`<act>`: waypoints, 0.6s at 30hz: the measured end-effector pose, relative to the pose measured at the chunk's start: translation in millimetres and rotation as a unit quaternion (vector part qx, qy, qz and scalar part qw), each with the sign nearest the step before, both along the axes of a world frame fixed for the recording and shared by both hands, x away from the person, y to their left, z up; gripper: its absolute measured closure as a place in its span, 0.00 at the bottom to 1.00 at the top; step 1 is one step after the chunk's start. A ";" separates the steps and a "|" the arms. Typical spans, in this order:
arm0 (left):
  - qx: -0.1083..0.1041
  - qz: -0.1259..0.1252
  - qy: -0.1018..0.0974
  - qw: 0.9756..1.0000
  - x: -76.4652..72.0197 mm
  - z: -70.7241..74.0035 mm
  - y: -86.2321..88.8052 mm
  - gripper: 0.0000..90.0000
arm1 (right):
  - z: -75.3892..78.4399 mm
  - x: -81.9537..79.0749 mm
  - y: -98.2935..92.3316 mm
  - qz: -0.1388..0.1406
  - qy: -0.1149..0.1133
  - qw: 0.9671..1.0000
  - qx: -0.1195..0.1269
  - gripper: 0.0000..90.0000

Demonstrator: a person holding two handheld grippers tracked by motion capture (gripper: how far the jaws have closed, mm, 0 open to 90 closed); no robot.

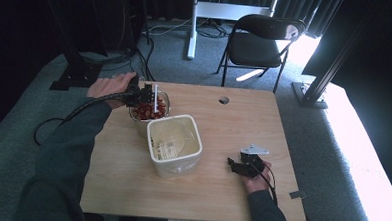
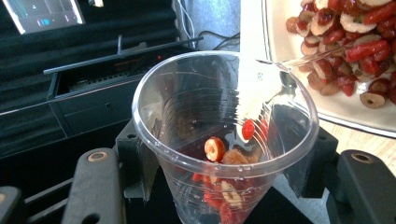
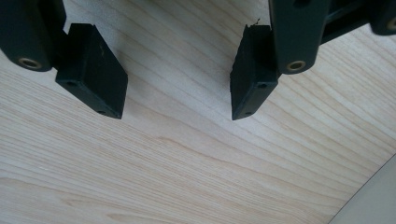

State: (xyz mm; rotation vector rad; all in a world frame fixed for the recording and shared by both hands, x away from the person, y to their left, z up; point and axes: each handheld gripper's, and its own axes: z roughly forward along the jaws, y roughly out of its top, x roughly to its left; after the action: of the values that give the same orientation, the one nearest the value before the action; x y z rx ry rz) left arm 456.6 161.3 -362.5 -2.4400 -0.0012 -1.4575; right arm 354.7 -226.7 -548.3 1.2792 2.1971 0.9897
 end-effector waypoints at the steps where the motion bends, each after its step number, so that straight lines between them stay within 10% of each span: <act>1: -0.001 0.001 0.001 1.000 -0.3 -0.8 0.1 0.42 | 0.0 0.0 0.0 0.000 0.000 1.000 0.000 0.40; 18: 0.026 0.006 -0.001 1.000 0.2 -1.8 -1.3 0.42 | 0.0 0.0 0.0 0.000 0.000 1.000 0.000 0.40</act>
State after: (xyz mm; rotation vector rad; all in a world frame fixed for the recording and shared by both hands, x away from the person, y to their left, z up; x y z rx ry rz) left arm 456.8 159.9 -364.4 -2.3937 0.0214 -1.4368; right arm 354.7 -226.7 -548.3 1.2788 2.1976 0.9897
